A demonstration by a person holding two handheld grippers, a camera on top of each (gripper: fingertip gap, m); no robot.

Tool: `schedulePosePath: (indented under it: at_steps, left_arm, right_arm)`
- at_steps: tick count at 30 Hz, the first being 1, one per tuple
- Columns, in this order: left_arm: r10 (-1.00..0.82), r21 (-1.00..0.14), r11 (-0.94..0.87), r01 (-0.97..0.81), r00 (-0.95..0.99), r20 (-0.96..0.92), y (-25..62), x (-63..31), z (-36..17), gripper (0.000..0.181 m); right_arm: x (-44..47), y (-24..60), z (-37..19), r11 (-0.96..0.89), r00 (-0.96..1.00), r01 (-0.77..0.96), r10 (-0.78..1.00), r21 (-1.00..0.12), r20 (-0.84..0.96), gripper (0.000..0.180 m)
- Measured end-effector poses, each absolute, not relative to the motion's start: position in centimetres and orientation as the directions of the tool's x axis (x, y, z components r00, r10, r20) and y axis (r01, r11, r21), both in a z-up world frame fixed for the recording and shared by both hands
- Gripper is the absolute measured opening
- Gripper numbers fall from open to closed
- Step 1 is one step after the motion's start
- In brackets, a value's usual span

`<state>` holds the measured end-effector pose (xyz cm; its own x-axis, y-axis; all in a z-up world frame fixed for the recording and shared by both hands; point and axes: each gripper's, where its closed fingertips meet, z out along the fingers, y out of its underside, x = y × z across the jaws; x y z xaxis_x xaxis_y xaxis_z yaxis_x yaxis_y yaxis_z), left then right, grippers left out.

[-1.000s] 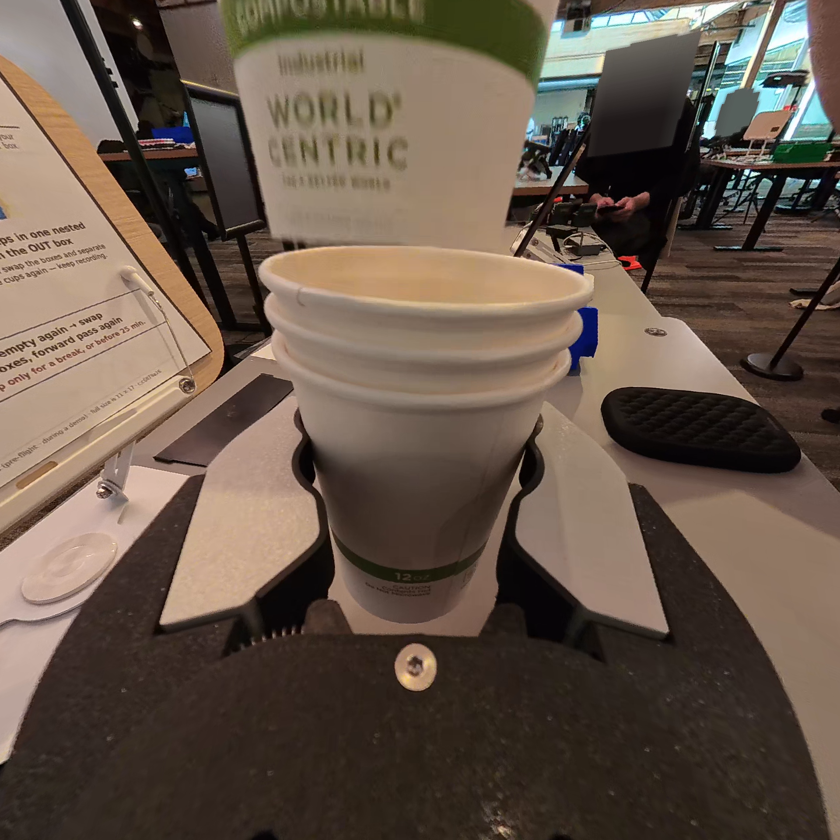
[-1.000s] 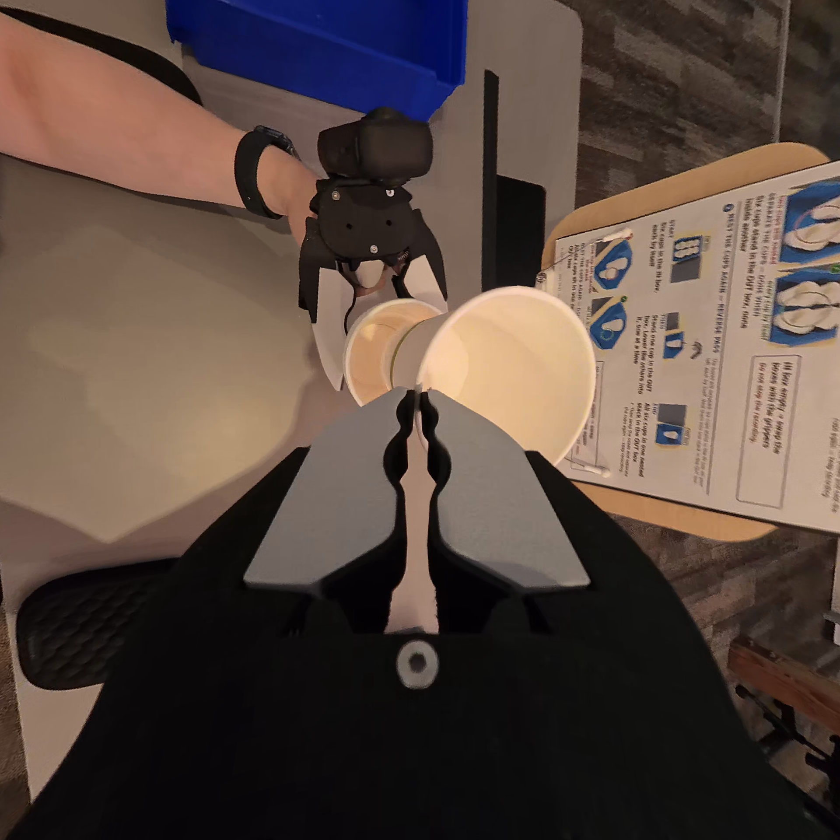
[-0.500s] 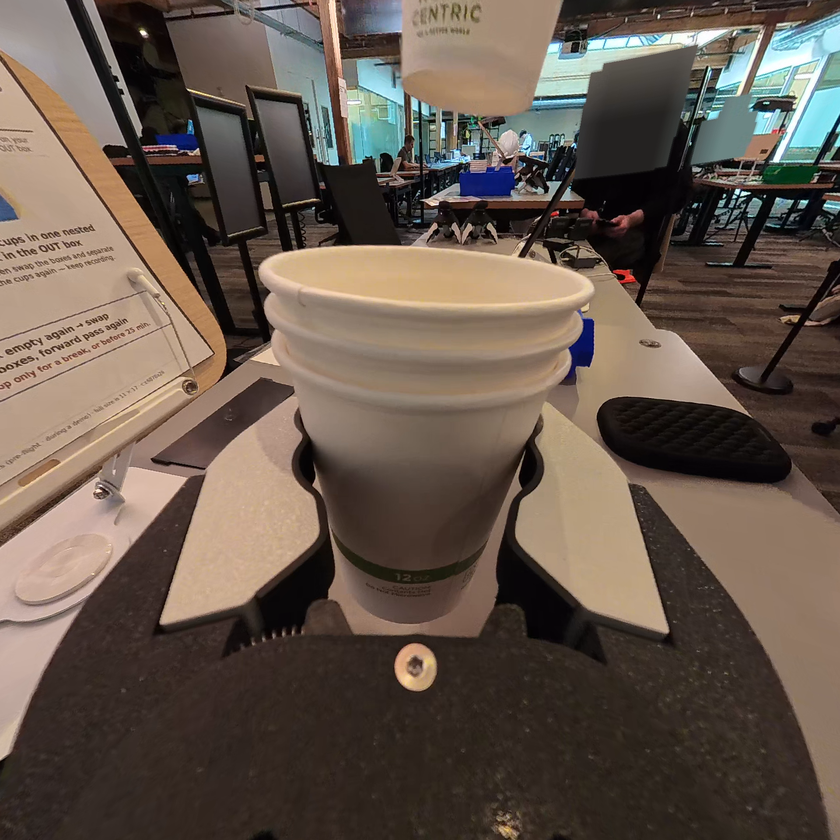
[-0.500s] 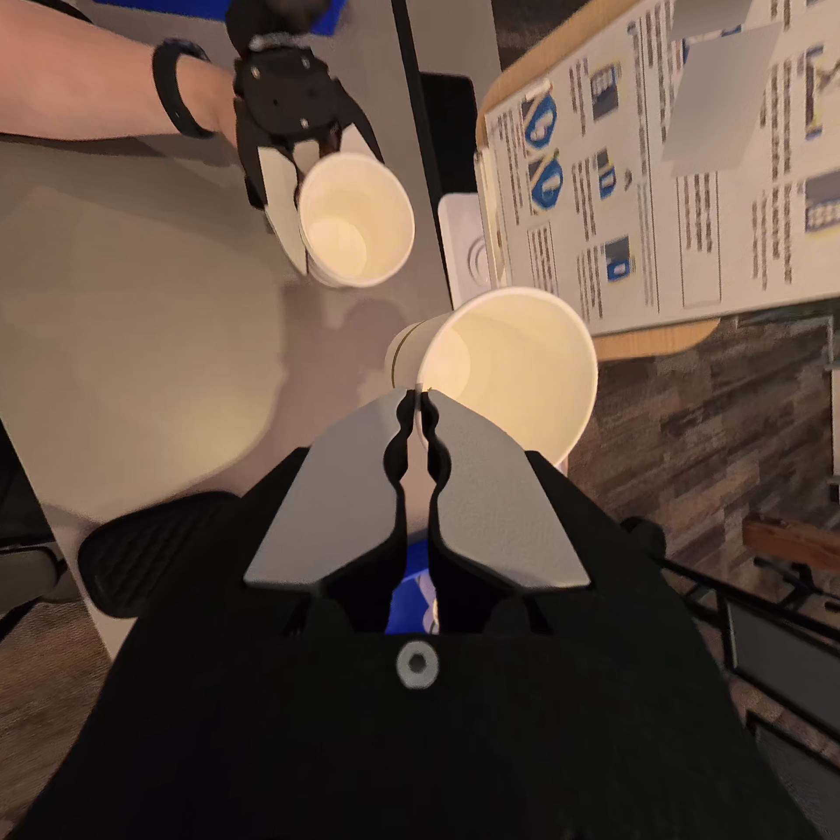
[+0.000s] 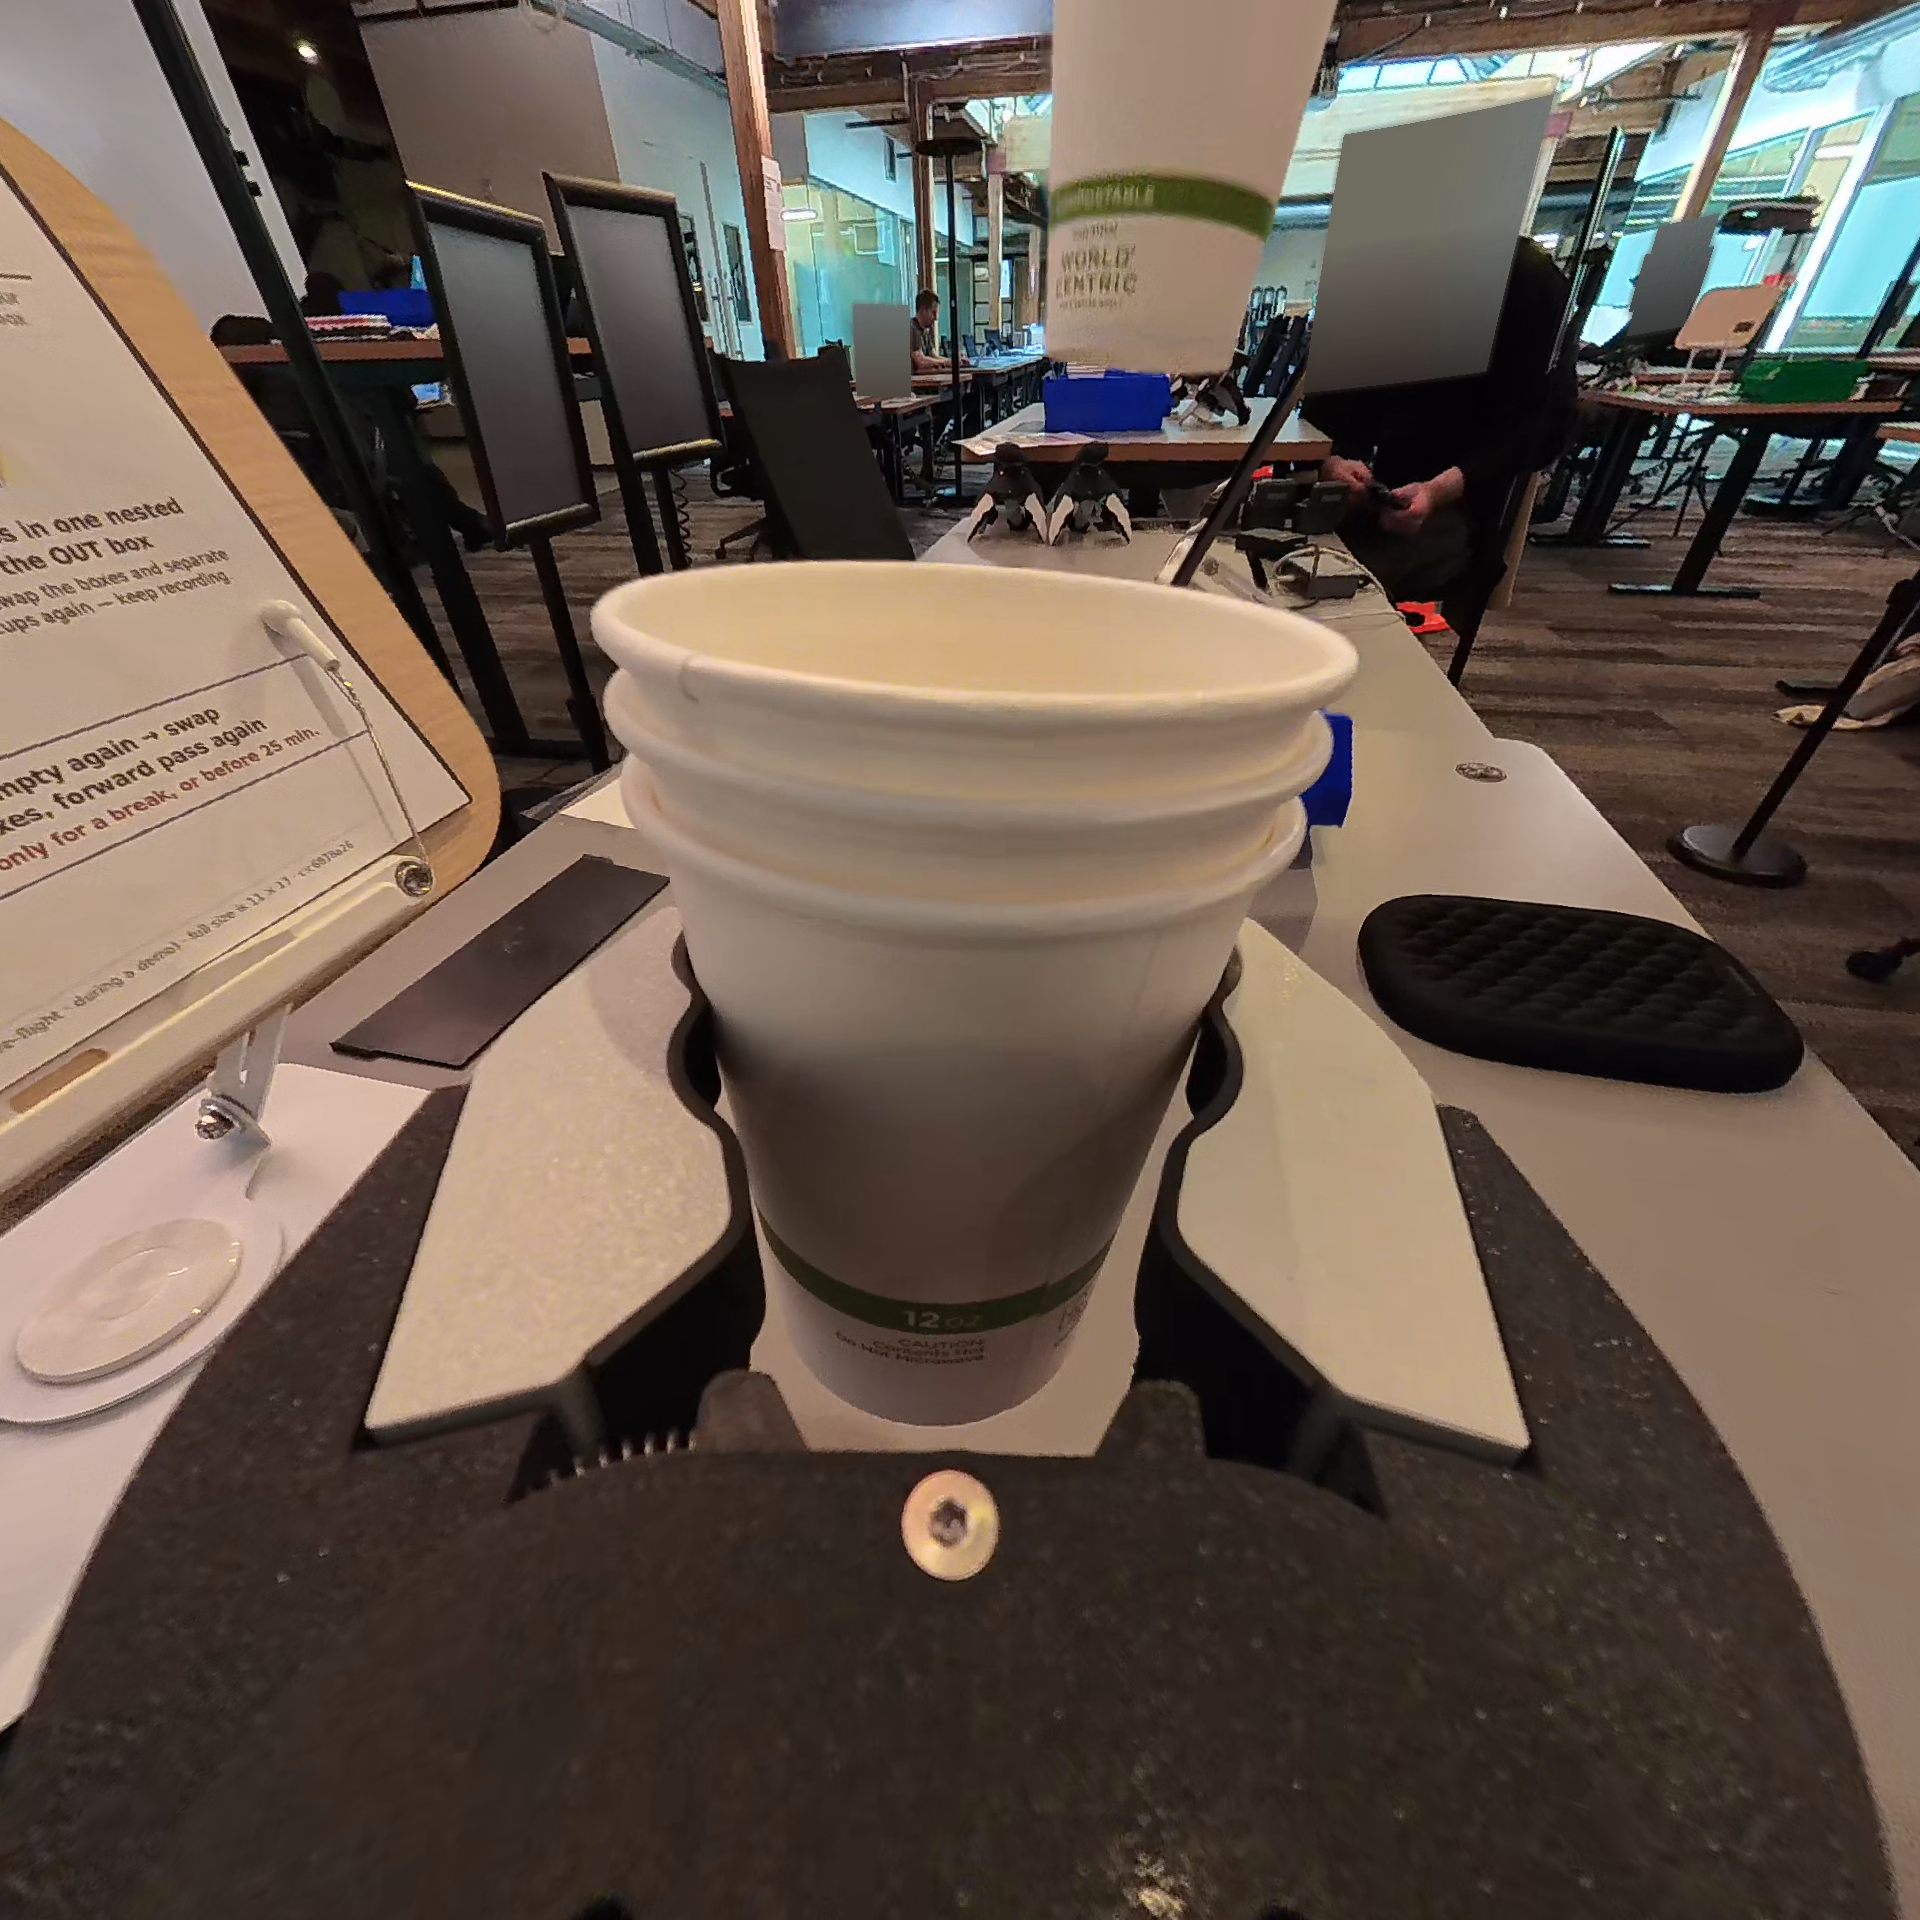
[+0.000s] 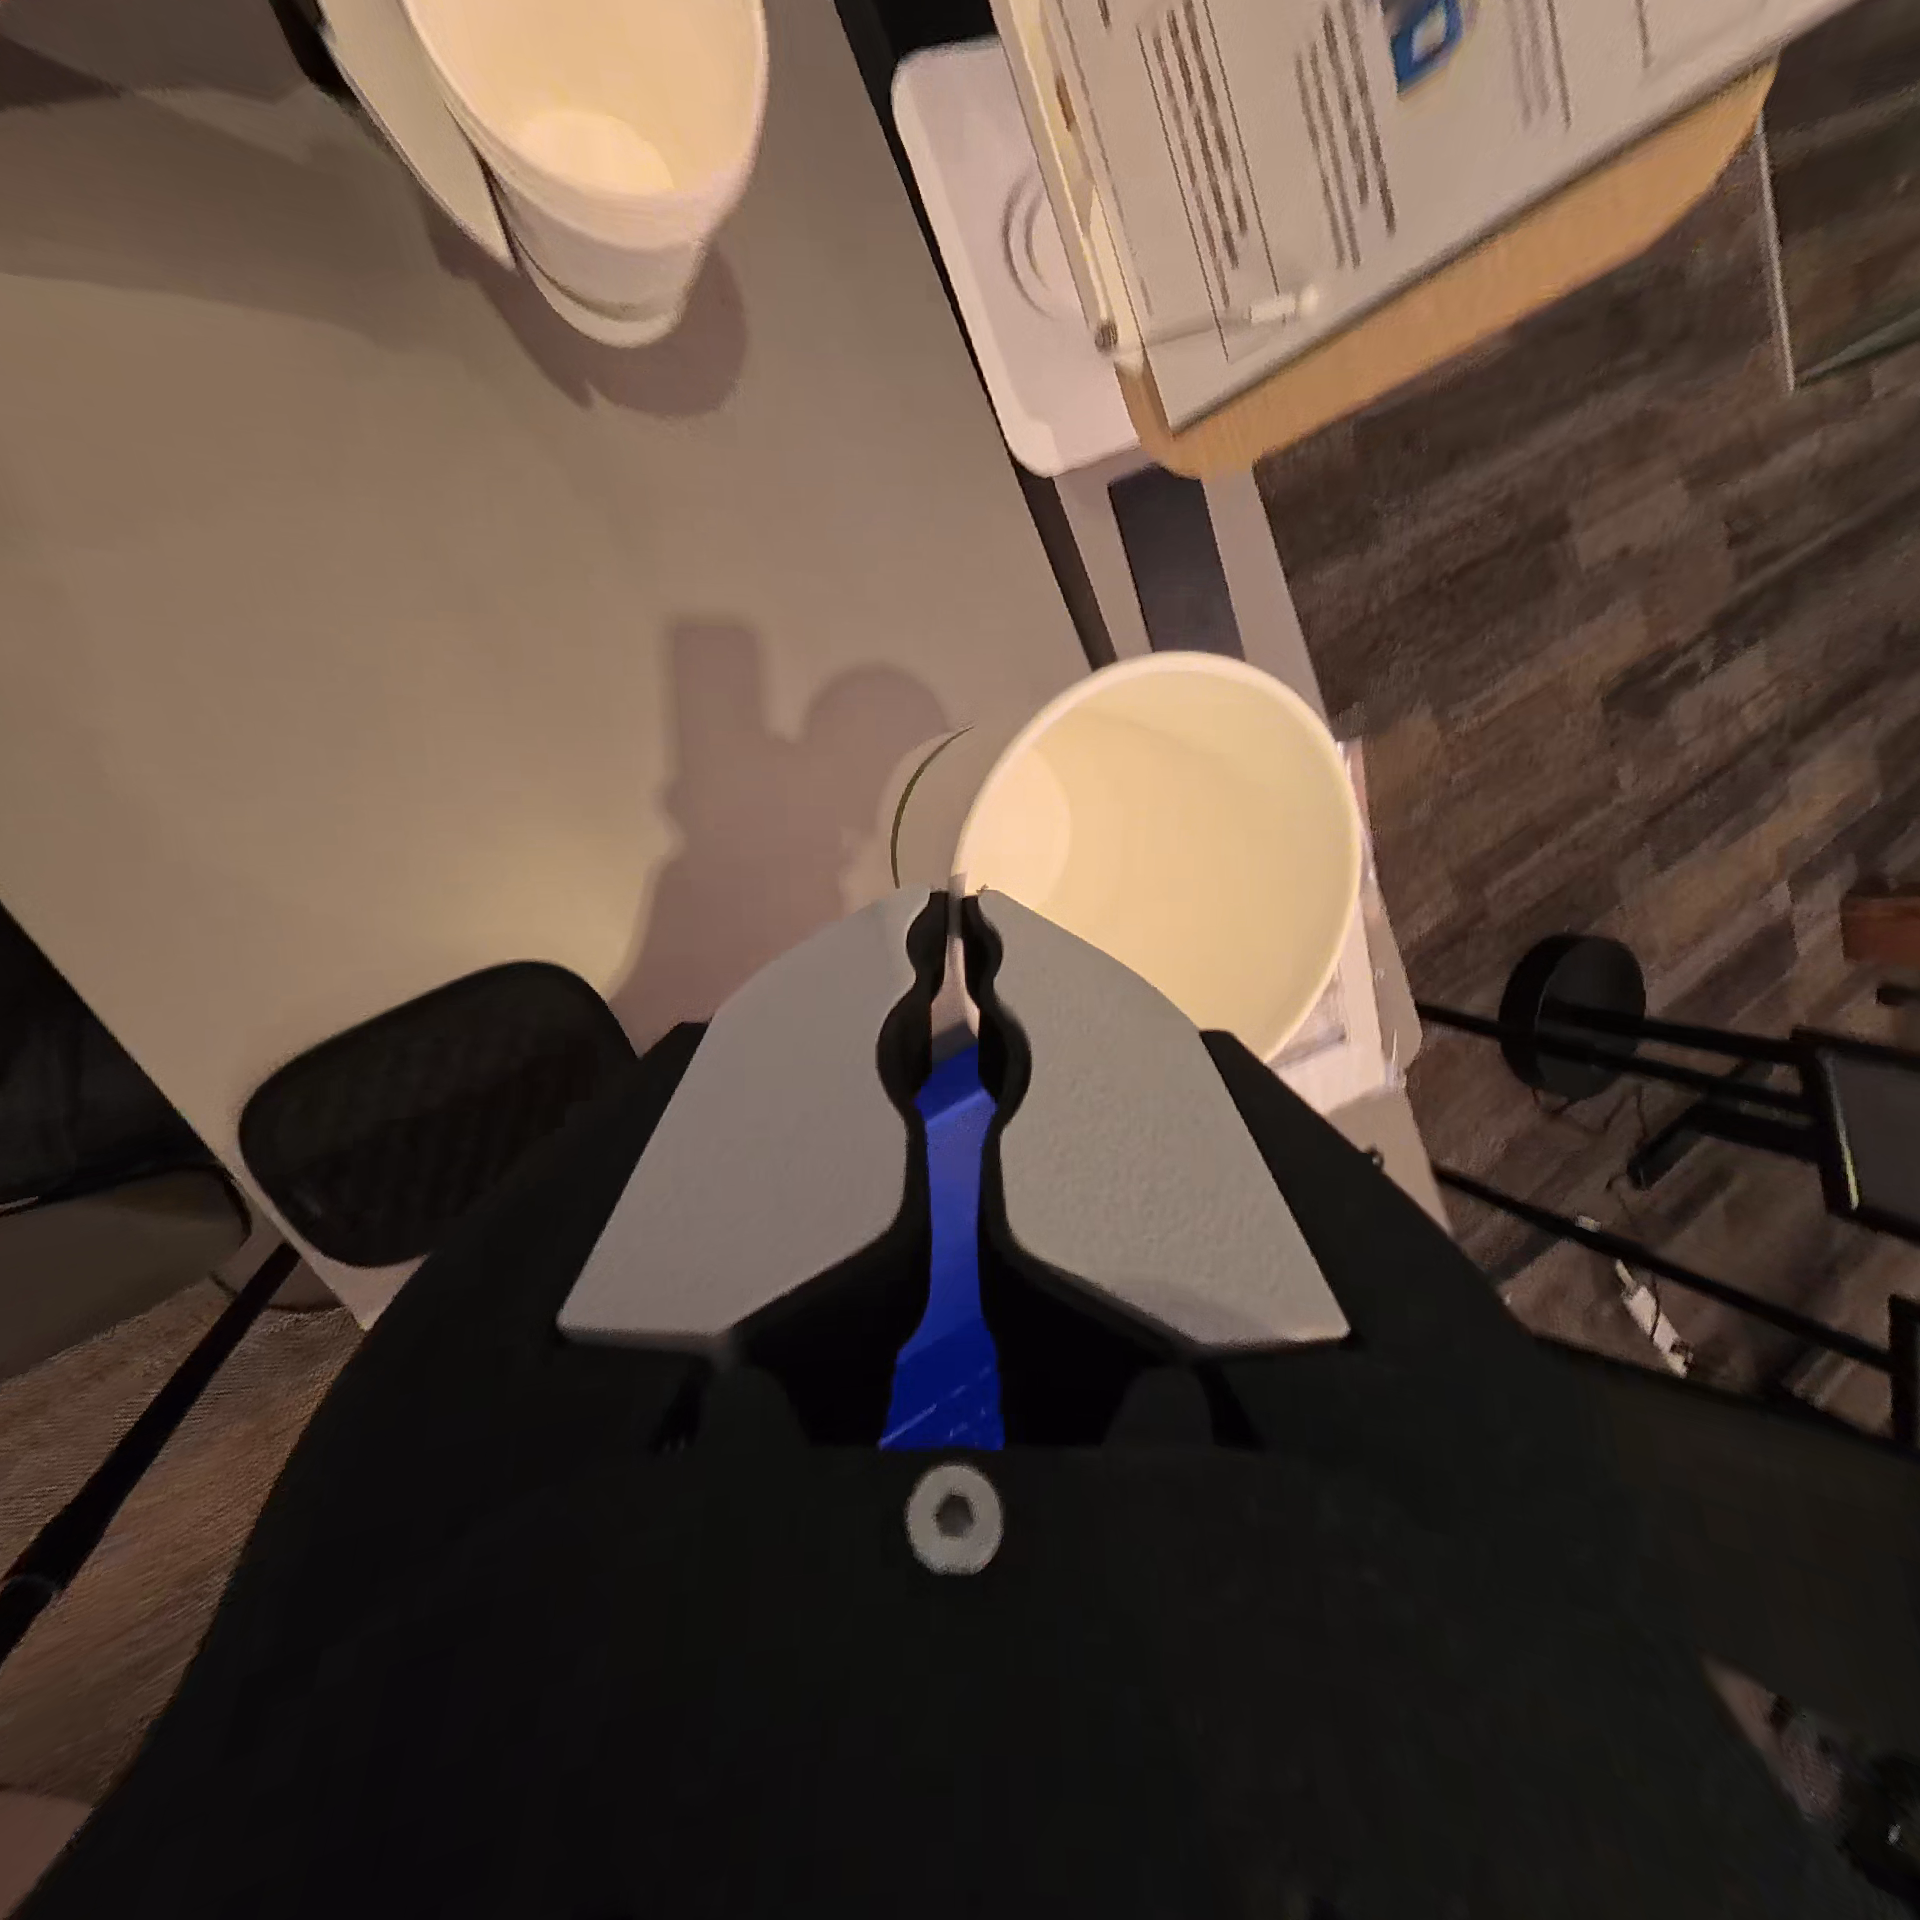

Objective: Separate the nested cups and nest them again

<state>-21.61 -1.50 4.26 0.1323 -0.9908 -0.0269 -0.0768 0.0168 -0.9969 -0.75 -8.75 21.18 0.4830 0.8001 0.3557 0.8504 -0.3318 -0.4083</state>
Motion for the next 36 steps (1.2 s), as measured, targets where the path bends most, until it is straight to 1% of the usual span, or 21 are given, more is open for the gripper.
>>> schedulePosePath:
  at_steps: [5,8,12,19,23,28,36]
  left_arm:
    - [-0.990,-0.998,0.014,-0.065,0.136,-0.022,-1.3,-22.1,4.7,0.089]
    - [-0.991,-0.998,0.021,-0.058,0.131,-0.029,-1.6,-22.0,5.0,0.090]
    - [-0.991,-0.998,0.032,-0.058,0.126,-0.040,-1.9,-22.0,5.3,0.090]
    - [-0.991,-0.998,0.032,-0.048,0.130,-0.038,-1.9,-22.3,5.6,0.090]
    - [-0.991,-0.999,0.031,-0.043,0.132,-0.036,-1.8,-22.4,5.7,0.090]
    - [-0.990,-0.999,0.030,-0.041,0.134,-0.036,-1.7,-22.5,5.7,0.090]
    - [-0.991,-0.999,0.031,-0.040,0.133,-0.036,-1.7,-22.6,5.8,0.090]
  right_arm:
    - [8.2,-9.0,17.6,-0.541,0.648,0.757,0.691,-0.367,0.320,0.002]
    - [14.2,-9.3,13.9,-0.678,0.756,0.654,0.587,-0.335,0.288,0.002]
    - [19.7,-9.8,8.9,-0.778,0.827,0.557,0.490,-0.289,0.276,0.002]
    - [24.5,-10.3,1.8,-0.850,0.886,0.451,0.390,-0.271,0.250,0.002]
    - [25.8,-10.4,-1.1,-0.864,0.884,0.444,0.379,-0.238,0.273,0.002]
    - [26.7,-10.2,-3.5,-0.874,0.888,0.430,0.364,-0.227,0.281,0.003]
    - [27.3,-10.4,-5.1,-0.883,0.895,0.413,0.349,-0.222,0.277,0.003]
